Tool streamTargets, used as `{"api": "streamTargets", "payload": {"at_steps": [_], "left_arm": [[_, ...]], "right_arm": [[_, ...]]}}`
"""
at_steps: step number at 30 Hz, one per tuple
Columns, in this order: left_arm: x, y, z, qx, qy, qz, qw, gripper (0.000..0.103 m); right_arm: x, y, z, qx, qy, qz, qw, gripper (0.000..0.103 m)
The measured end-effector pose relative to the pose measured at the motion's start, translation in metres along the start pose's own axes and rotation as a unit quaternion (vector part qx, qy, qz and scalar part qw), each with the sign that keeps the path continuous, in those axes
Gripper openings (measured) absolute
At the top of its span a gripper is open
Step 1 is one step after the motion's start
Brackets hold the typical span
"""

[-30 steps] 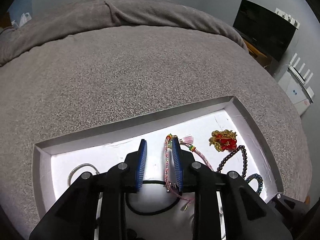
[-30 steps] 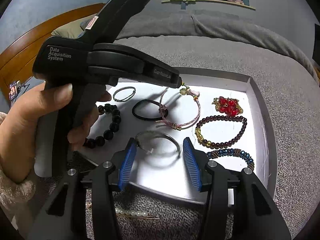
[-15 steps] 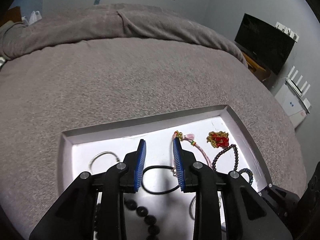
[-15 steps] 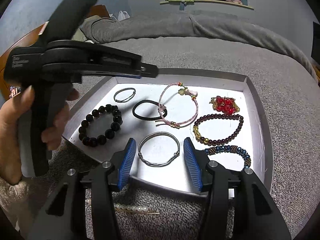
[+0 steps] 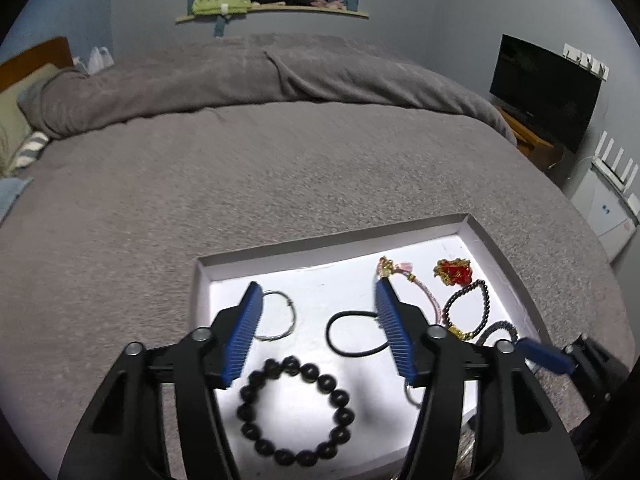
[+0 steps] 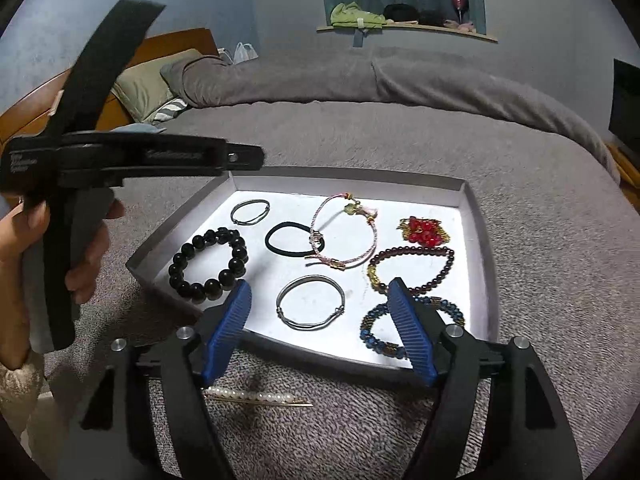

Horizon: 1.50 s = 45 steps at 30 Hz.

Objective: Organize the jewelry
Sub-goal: 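Withdraw both grippers from the box toward the pearl hair pieces, then move the left gripper over the round pearl brooch and the right over the pearl bar clip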

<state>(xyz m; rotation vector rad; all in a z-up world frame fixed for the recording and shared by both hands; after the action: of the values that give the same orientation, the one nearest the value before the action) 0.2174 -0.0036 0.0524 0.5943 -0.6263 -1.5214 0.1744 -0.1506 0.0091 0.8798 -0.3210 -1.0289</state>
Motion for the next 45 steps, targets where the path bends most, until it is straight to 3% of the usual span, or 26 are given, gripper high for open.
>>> {"api": "streamTargets", "payload": {"at_steps": [5,11,15,23,30,36,45], "left_arm": [[-0.006,-0.002,0.021,0.016,0.018,0.001,0.9997,0.077],[-0.017,-0.006,0.045,0.036,0.033,0.017,0.9987,0.085],[-0.026,-0.013,0.061,0.051,0.045,0.030,0.9972,0.091],[-0.029,-0.049,0.085,0.071,0.060,0.020,0.9955,0.093],[-0.011,-0.104,0.089,0.070,0.055,-0.005,0.9960,0.093],[0.010,-0.140,0.083,0.066,0.033,-0.025,0.9970,0.093],[0.040,-0.160,0.055,0.057,0.004,-0.064,0.9963,0.093]], "right_arm": [[0.002,0.001,0.010,0.011,-0.003,-0.006,1.000,0.081],[0.002,-0.001,0.019,0.021,-0.007,-0.011,1.000,0.097],[0.003,-0.004,0.028,0.033,-0.010,-0.018,0.999,0.097],[0.007,-0.014,0.046,0.053,-0.028,-0.037,0.998,0.097],[0.013,-0.031,0.056,0.053,-0.042,-0.055,0.996,0.097],[0.018,-0.058,0.061,0.035,-0.060,-0.057,0.996,0.097],[0.025,-0.072,0.060,0.019,-0.075,-0.062,0.995,0.097]]}}
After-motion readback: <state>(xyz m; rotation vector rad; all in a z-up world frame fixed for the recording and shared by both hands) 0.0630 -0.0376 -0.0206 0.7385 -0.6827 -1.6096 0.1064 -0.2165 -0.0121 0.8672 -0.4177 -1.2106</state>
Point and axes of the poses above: each gripper's, at about its wrist camera, not at the fingertips, and z roughly against the way its jaws point, x to its right, y to its top, the point moved 3 cm from there along -z, roughly the way its jaws point, and after that the axes turned 4 degrees about y, right-handed, at the moved point
